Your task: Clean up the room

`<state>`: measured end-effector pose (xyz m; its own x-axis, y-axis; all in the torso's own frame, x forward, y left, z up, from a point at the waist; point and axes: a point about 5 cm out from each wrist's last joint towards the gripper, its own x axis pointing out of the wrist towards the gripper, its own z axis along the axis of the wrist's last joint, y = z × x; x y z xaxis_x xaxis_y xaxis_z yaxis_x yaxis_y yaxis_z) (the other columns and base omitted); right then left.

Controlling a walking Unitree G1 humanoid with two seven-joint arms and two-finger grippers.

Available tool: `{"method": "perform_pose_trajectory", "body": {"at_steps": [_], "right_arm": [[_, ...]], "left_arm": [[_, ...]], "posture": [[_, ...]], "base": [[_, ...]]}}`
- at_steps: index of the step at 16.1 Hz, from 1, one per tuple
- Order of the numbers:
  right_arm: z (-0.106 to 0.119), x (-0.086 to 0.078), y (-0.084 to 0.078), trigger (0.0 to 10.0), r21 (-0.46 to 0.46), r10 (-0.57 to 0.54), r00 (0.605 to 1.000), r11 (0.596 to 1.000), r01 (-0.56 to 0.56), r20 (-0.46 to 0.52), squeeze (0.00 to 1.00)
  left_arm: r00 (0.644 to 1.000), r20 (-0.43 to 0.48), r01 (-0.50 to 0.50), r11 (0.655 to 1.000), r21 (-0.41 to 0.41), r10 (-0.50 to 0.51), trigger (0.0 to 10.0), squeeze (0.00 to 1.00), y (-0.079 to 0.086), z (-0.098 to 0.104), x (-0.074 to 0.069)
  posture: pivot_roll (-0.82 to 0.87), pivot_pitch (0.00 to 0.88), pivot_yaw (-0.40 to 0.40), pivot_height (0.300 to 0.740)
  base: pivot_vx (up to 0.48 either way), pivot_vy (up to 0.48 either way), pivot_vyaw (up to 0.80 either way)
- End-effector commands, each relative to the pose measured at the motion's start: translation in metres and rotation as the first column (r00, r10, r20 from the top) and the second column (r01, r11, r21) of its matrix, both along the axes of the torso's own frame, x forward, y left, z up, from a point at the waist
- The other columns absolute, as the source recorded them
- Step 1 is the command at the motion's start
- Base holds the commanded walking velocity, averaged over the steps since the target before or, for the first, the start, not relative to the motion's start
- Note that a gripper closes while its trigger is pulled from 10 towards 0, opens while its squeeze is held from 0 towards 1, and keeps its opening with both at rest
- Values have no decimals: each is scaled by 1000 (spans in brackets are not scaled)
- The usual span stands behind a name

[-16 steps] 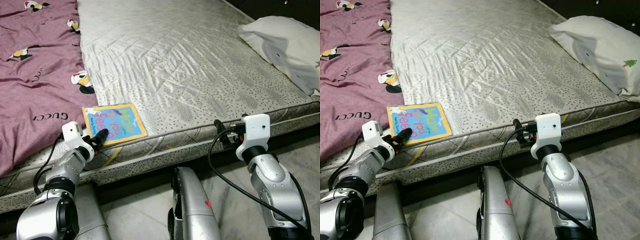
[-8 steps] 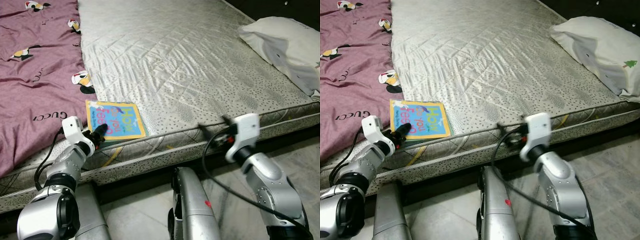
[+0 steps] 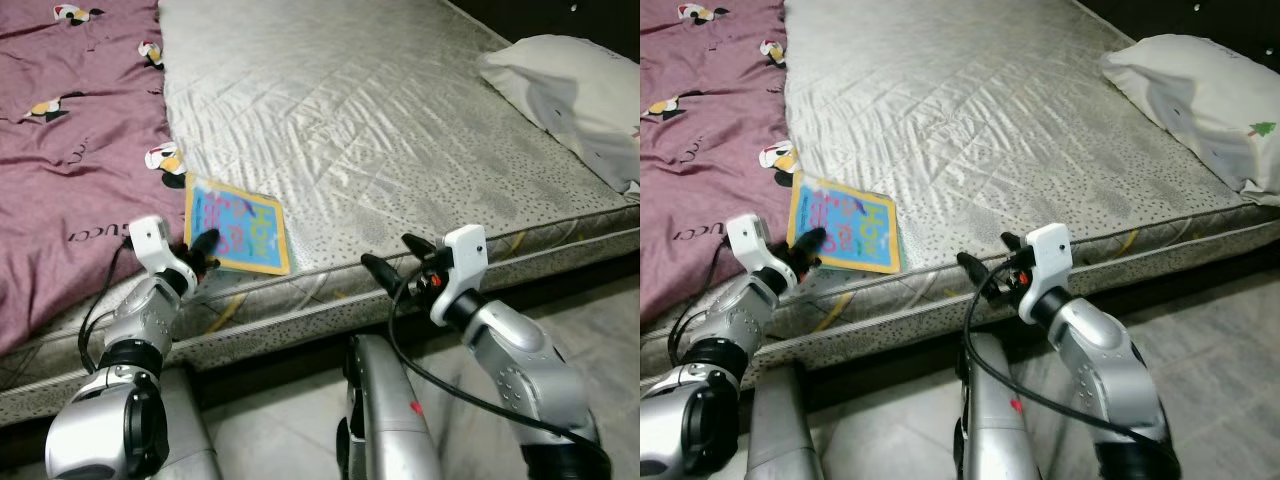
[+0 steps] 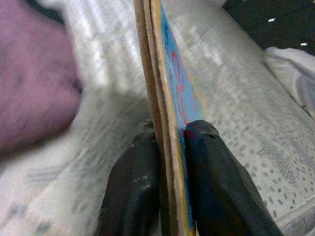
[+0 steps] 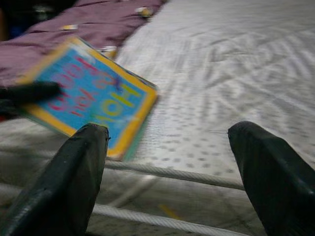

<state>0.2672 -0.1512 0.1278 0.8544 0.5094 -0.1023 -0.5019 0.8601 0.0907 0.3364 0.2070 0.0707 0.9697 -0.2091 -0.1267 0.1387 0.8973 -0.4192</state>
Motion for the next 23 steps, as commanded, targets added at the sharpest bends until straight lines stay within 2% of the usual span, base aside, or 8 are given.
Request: {"method": "perform_pose_trajectory", "body": {"at_steps": [1,4,6,12,13,14,20,23], "right_arm": [[-2,5,-5,10000,-31,-84,996,996,85,30,0],[-6,9,-2,10000,-18,-185,981,982,187,62,0],[-11,8,1,10000,7,-233,970,972,233,64,0],[-14,8,7,10000,154,-333,942,933,324,38,0],[-12,11,7,10000,167,-339,940,930,328,39,0],[-11,13,7,10000,185,-345,938,924,334,29,0],[-10,18,5,10000,218,-369,929,908,357,14,0],[-8,20,-1,10000,221,-393,919,898,381,13,0]], "left_arm": [[997,72,-26,998,64,22,0,0,5,5,-6],[965,259,-71,992,106,41,0,0,12,32,-18],[946,324,-70,983,173,10,0,0,11,49,-23],[942,335,-107,945,308,-2,157,0,3,62,-47],[949,316,-104,937,334,-7,2510,0,1,62,-48],[951,308,-101,928,357,-15,10000,0,1,63,-49],[978,201,-136,880,455,47,10000,0,4,47,-55],[982,180,-140,876,461,62,10000,0,4,43,-54]], "posture": [[-105,0,-22,490],[-62,0,-3,490],[-39,0,6,490],[-3,0,15,495],[0,0,13,505],[2,0,12,515],[11,0,12,590],[7,0,12,625]], "base": [[0,0,0],[0,0,0],[0,0,0],[0,0,0],[0,0,0],[0,0,0],[0,0,0],[0,0,0]]}}
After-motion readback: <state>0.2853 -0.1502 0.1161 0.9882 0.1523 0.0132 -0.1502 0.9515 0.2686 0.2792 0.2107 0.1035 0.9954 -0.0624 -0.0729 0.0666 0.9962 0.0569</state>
